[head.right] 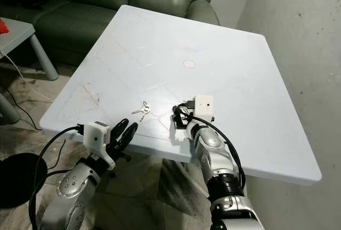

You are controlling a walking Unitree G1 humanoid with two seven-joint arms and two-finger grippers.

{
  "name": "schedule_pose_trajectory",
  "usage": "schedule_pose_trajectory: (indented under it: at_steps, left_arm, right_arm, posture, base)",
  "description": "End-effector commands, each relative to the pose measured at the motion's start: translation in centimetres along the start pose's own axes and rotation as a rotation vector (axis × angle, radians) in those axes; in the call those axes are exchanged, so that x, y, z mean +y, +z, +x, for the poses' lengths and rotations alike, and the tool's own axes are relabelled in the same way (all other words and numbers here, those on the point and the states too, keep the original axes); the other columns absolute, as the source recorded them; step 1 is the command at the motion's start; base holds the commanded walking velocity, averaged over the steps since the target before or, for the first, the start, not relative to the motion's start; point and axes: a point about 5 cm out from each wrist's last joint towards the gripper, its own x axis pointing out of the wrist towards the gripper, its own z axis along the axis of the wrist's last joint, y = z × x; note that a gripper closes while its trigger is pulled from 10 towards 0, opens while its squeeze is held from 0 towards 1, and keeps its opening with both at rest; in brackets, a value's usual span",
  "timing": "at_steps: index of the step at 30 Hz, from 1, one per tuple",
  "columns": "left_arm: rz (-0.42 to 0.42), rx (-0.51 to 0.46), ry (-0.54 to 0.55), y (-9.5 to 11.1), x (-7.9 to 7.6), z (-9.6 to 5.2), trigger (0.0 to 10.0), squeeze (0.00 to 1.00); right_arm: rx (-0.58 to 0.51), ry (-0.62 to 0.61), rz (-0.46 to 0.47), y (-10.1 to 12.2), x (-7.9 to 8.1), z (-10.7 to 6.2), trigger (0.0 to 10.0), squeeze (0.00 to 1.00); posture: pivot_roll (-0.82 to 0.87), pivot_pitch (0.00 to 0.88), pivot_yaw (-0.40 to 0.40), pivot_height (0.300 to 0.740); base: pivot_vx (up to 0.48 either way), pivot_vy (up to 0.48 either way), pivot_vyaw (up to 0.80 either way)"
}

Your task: Hang keys on a hook

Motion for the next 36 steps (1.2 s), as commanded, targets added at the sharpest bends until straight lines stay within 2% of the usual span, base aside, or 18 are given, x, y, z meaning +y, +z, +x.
schedule_pose_trajectory:
  at_steps: [1, 8, 10, 12, 13, 14, 16, 18, 19, 25, 26, 29, 30, 31, 32, 33, 34, 36]
  left_arm:
    - [0.010, -0.001, -0.010, 0.2, -0.5, 0.0, 10.0, 0.00]
    - [0.011, 0.002, -0.012, 0.2, -0.5, 0.1, 10.0, 0.00]
    - [0.012, 0.002, -0.014, 0.2, -0.5, 0.2, 10.0, 0.00]
    - [0.012, 0.002, -0.015, 0.2, -0.5, 0.2, 10.0, 0.00]
    - [0.013, 0.001, -0.016, 0.2, -0.5, 0.2, 10.0, 0.00]
    - [0.013, 0.001, -0.016, 0.2, -0.5, 0.2, 10.0, 0.00]
    - [0.013, 0.002, -0.015, 0.3, -0.5, 0.2, 10.0, 0.00]
    - [0.013, 0.002, -0.014, 0.3, -0.5, 0.2, 10.0, 0.00]
    - [0.014, 0.003, -0.013, 0.2, -0.5, 0.2, 10.0, 0.00]
    - [0.016, 0.004, -0.010, 0.2, -0.5, 0.1, 10.0, 0.00]
    - [0.016, 0.005, -0.010, 0.2, -0.5, 0.1, 10.0, 0.00]
    - [0.015, 0.005, -0.011, 0.2, -0.5, 0.1, 10.0, 0.00]
    - [0.015, 0.005, -0.011, 0.2, -0.5, 0.1, 10.0, 0.00]
    - [0.016, 0.005, -0.011, 0.2, -0.6, 0.1, 10.0, 0.00]
    - [0.016, 0.005, -0.011, 0.2, -0.6, 0.1, 10.0, 0.00]
    - [0.016, 0.005, -0.011, 0.3, -0.6, 0.1, 10.0, 0.00]
    - [0.016, 0.004, -0.011, 0.3, -0.6, 0.1, 10.0, 0.00]
    - [0.017, 0.004, -0.011, 0.3, -0.6, 0.2, 10.0, 0.00]
  right_arm:
    - [-0.030, 0.058, -0.015, -0.4, -0.6, -0.5, 10.0, 0.00]
    - [-0.037, 0.169, 0.013, -0.7, -1.3, -1.0, 10.0, 0.00]
    - [-0.047, 0.189, 0.006, -0.6, -1.3, -1.1, 9.6, 0.00]
    - [-0.034, 0.166, -0.004, -0.7, -1.5, -1.0, 10.0, 0.00]
    - [-0.037, 0.172, 0.006, -0.7, -1.4, -1.0, 9.2, 0.00]
    - [-0.037, 0.172, 0.006, -0.7, -1.4, -1.0, 9.2, 0.00]
    - [-0.036, 0.174, 0.001, -0.8, -1.4, -1.0, 7.8, 0.00]
    - [-0.043, 0.181, -0.007, -0.8, -1.4, -1.0, 7.3, 0.00]
    - [-0.038, 0.177, -0.010, -0.8, -1.4, -1.0, 9.1, 0.00]
    - [-0.020, 0.125, -0.022, -0.9, -1.5, -0.7, 8.1, 0.00]
    - [-0.013, 0.111, -0.027, -0.9, -1.5, -0.6, 7.2, 0.00]
    - [0.010, 0.080, -0.040, -1.1, -1.5, -0.5, 7.7, 0.00]
    - [0.011, 0.071, -0.041, -1.1, -1.5, -0.5, 5.4, 0.00]
    - [0.012, 0.063, -0.033, -1.1, -1.5, -0.4, 4.7, 0.00]
    - [0.013, 0.061, -0.031, -1.1, -1.5, -0.4, 4.7, 0.00]
    - [0.007, 0.063, -0.027, -1.1, -1.5, -0.4, 2.9, 0.00]
    - [-0.001, 0.064, -0.029, -1.0, -1.5, -0.5, 0.1, 0.00]
    - [-0.001, 0.058, -0.028, -1.0, -1.6, -0.5, 0.0, 0.00]
  posture:
    - [0.08, 0.127, -0.142, 0.740]
    - [0.07, 0.130, -0.137, 0.740]
    - [0.07, 0.132, -0.135, 0.740]
    - [0.07, 0.132, -0.136, 0.740]
    - [0.07, 0.132, -0.136, 0.740]
    - [0.07, 0.132, -0.136, 0.740]
    - [0.07, 0.134, -0.136, 0.740]
    - [0.07, 0.134, -0.136, 0.740]
    - [0.07, 0.135, -0.136, 0.740]
    - [0.07, 0.136, -0.136, 0.740]
    - [0.07, 0.136, -0.136, 0.740]
    - [0.07, 0.138, -0.134, 0.740]
    - [0.07, 0.140, -0.136, 0.740]
    - [0.07, 0.139, -0.136, 0.740]
    - [0.07, 0.139, -0.136, 0.740]
    - [0.07, 0.139, -0.135, 0.740]
    - [0.07, 0.140, -0.136, 0.740]
    - [0.07, 0.139, -0.135, 0.740]
  base:
    - [0.000, 0.000, 0.00]
    - [0.000, 0.000, 0.00]
    - [0.000, 0.000, 0.00]
    - [0.000, 0.000, 0.00]
    - [0.000, 0.000, 0.00]
    - [0.000, 0.000, 0.00]
    - [0.000, 0.000, 0.00]
    - [0.000, 0.000, 0.00]
    - [0.000, 0.000, 0.00]
    - [0.000, 0.000, 0.00]
    - [0.000, 0.000, 0.00]
    - [0.000, 0.000, 0.00]
    - [0.000, 0.000, 0.00]
    - [0.000, 0.000, 0.00]
    - [0.000, 0.000, 0.00]
    - [0.000, 0.000, 0.00]
    - [0.000, 0.000, 0.00]
    - [0.000, 0.000, 0.00]
